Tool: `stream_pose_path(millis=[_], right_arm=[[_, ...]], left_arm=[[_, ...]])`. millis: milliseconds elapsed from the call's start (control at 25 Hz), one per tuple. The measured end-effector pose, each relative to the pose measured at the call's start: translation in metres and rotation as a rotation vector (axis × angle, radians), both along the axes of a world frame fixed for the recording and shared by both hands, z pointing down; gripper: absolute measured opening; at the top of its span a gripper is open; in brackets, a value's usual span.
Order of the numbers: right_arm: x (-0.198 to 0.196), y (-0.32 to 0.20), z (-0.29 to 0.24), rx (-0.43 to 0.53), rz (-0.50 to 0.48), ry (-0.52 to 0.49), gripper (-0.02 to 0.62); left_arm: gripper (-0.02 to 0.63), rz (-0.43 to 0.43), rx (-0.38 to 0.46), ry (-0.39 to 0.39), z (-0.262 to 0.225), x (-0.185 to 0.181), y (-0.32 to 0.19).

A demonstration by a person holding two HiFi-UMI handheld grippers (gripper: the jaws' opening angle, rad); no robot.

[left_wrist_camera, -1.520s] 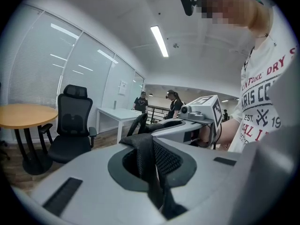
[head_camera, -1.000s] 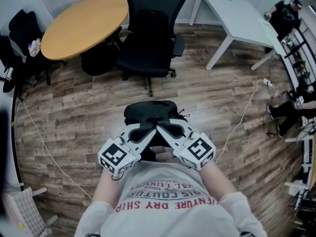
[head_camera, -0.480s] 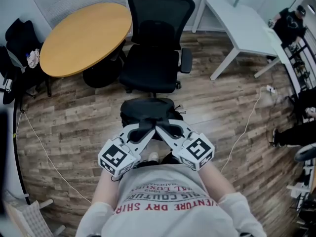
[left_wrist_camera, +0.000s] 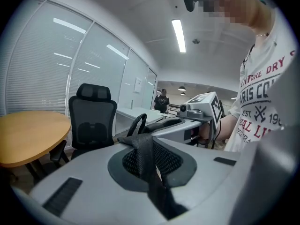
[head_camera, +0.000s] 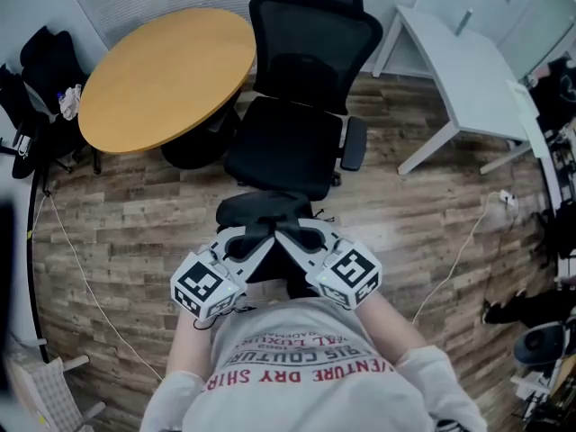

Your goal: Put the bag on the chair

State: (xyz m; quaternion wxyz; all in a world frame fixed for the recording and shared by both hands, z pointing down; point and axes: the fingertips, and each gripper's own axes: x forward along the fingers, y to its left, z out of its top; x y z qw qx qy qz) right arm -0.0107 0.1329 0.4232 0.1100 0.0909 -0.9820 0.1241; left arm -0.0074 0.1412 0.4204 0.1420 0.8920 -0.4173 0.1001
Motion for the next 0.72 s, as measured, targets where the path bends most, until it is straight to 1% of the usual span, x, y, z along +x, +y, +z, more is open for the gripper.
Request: stream_pose_path(millis=[160,320,400,520,720], right_arm=[[-0.003,-0.045,0.008,0.002,-0.061,0.016,0.044],[-0.004,-0.090,0.012,0.018,-0.094,0.027,0.044],[-0.006,-0.114,0.018,0.032,-0.102,0.048,0.044],[-0.010,-0.147,0.025,0.042,-0.094,0.078,0.044],[-0.021,-0.212,0.026,0.047,-0.044,0.080,0.045]], left_arm=[[0.048,-0.017,-0.031,0.007,0.007,-0.002,-0.047],[0.048,-0.051,-0.038,0.022,0.013,-0.003,-0.092],[0.049,-0.066,-0.044,0.027,0.019,-0.005,-0.116],[0.048,-0.067,-0.050,0.026,0.025,-0.009,-0.149],[0.048,-0.038,-0.026,0.016,0.027,-0.021,-0.213]])
